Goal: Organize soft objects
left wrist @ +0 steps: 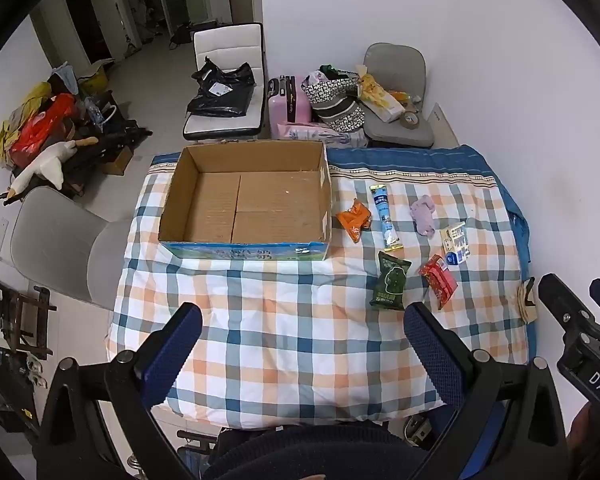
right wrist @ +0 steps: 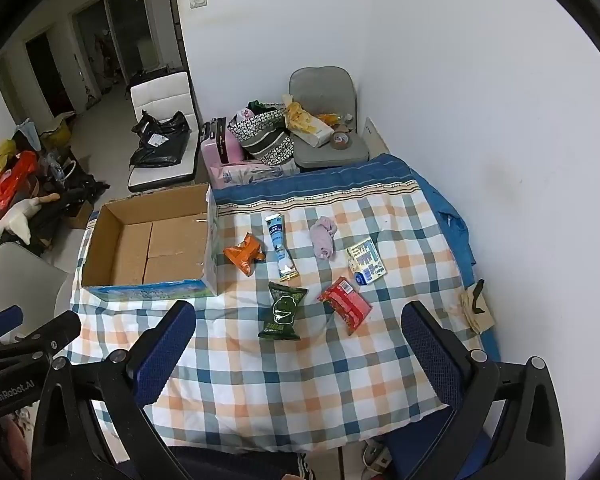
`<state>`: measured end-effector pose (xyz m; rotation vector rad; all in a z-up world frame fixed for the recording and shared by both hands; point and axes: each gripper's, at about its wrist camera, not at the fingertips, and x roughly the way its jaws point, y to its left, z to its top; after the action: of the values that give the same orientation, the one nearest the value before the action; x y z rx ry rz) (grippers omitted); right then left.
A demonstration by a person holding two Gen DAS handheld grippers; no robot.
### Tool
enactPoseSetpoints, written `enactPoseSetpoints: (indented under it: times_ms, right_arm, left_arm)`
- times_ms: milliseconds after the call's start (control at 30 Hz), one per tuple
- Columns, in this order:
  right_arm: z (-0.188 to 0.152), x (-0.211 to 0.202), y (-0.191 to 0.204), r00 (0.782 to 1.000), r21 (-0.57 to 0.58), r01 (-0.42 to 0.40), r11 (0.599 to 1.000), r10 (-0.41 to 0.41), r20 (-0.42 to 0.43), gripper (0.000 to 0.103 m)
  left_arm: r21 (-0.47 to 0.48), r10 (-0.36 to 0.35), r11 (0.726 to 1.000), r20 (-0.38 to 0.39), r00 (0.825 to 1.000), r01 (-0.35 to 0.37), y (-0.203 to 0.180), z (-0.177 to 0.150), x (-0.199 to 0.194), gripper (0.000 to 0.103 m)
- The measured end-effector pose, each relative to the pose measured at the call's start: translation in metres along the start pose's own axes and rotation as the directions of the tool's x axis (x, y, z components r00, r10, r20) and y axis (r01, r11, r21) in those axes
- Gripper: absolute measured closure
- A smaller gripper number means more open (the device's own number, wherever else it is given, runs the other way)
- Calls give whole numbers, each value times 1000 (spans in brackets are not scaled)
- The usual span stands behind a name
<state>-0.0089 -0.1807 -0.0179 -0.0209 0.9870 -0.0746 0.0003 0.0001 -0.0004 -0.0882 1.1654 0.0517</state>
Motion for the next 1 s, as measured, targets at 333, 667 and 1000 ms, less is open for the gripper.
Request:
enactPoseSetpoints:
  times_ms: [333,667,1000]
  right_arm:
    - [0,0,-1,1000,-8,11,1000,-11,0,0]
    - [0,-2,-1,1000,-6,13,1000,-13,-1,0]
    - [-2,-2,-4,1000,-5,20,1000,-20,0,0]
  left_arm:
    - [-1,-2,1000,3,1000,2,-1,0,-1,0]
    - [0,1,1000,17,1000,-1,-1,-7,-1,0]
    - [0,3,1000,19,1000,-3,-2,-7,0,0]
